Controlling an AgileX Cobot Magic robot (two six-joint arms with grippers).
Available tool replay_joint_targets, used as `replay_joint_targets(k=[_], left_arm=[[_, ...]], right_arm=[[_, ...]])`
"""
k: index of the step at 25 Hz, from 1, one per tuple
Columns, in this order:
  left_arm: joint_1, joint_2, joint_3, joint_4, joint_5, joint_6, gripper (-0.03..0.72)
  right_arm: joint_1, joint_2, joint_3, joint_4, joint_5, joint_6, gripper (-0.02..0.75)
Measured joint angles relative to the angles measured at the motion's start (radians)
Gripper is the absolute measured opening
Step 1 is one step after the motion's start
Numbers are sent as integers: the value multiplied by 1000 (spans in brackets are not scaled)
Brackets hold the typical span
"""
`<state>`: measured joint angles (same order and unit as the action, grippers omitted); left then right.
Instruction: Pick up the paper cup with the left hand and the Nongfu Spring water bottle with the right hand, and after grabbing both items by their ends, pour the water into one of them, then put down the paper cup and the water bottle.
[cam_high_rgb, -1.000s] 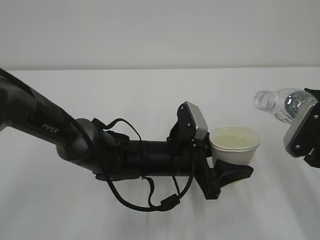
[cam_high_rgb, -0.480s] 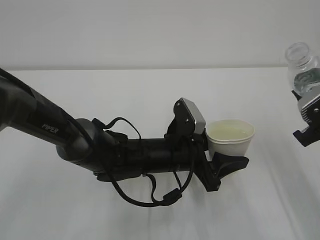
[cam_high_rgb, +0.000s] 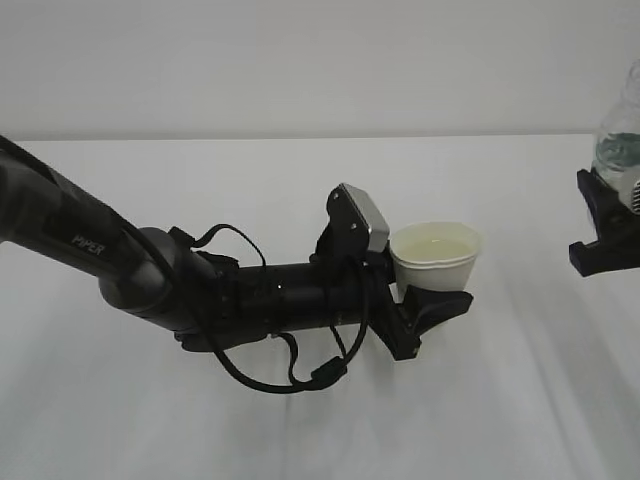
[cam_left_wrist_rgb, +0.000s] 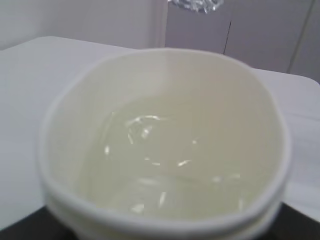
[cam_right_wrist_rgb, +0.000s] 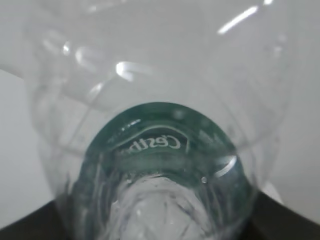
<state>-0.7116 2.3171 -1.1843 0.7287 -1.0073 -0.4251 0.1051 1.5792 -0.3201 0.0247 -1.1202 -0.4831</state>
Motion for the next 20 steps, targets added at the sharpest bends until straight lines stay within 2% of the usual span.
replay_joint_targets(k=[10,20], left_arm=[[64,0,0,12,0,9,445],[95,0,0,20,0,10,445]], right_arm=[[0,134,-22,-12,-2,238,407],[0,314,-148,-25,-2,344,407]])
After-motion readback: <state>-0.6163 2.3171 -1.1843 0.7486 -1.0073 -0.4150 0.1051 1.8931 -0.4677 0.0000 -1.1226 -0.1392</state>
